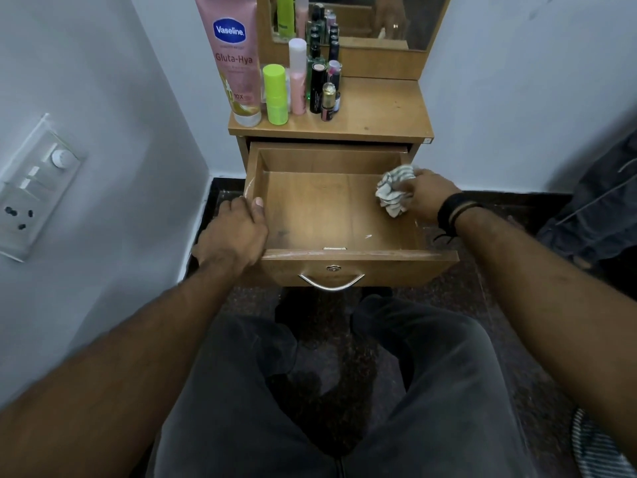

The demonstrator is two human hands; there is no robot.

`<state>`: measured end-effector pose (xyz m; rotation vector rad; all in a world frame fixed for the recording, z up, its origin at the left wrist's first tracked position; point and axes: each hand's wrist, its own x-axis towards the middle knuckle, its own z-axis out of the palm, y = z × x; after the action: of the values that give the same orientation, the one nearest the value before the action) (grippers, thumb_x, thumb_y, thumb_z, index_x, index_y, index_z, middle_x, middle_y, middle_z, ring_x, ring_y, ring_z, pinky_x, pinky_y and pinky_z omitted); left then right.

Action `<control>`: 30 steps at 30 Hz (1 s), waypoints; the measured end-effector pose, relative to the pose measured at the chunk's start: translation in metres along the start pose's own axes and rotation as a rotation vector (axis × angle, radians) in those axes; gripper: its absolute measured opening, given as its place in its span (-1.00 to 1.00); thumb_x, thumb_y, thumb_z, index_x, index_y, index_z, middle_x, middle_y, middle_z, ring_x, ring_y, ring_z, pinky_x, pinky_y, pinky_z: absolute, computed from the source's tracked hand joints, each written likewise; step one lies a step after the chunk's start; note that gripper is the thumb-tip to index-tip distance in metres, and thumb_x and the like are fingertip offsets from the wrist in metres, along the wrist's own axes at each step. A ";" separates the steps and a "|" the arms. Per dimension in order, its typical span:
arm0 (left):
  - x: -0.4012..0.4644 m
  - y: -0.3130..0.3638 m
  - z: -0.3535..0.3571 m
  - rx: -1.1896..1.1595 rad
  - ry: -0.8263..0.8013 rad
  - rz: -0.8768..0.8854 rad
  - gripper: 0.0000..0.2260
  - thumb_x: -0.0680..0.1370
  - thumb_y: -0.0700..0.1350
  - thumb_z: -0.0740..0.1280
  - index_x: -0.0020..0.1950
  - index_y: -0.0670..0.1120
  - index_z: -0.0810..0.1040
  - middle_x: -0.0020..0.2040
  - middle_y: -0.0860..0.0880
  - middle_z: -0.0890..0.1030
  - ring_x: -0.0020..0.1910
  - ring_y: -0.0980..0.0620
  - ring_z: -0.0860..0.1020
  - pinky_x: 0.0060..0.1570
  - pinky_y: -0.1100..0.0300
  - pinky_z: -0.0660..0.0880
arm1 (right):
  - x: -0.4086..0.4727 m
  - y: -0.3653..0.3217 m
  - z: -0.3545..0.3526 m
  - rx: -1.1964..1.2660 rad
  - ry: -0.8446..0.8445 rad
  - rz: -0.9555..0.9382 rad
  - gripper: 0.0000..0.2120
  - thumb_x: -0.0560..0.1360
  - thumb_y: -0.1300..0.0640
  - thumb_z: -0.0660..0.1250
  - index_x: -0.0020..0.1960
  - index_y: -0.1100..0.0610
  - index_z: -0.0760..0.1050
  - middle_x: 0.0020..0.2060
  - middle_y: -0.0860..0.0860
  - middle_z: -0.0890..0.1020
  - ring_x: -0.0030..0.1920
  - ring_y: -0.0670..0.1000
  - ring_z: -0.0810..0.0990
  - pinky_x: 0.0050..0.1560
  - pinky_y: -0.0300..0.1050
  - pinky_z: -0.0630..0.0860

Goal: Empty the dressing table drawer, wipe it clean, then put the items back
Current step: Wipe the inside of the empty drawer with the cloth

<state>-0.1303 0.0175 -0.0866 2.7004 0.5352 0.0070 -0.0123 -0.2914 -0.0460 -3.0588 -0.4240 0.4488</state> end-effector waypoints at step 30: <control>-0.003 0.002 -0.006 -0.035 -0.044 -0.045 -0.44 0.67 0.27 -0.12 0.45 -0.02 0.37 0.36 -0.08 0.47 0.23 -0.17 0.51 0.02 -0.14 0.42 | -0.016 -0.020 -0.016 -0.082 -0.119 0.165 -0.76 0.54 0.13 0.35 0.19 0.05 0.62 0.09 0.07 0.65 0.01 0.08 0.59 0.06 -0.09 0.51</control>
<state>-0.1332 0.0169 -0.0802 2.6472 0.5772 -0.0550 -0.0276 -0.2760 -0.0252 -3.1716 -0.1974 0.6377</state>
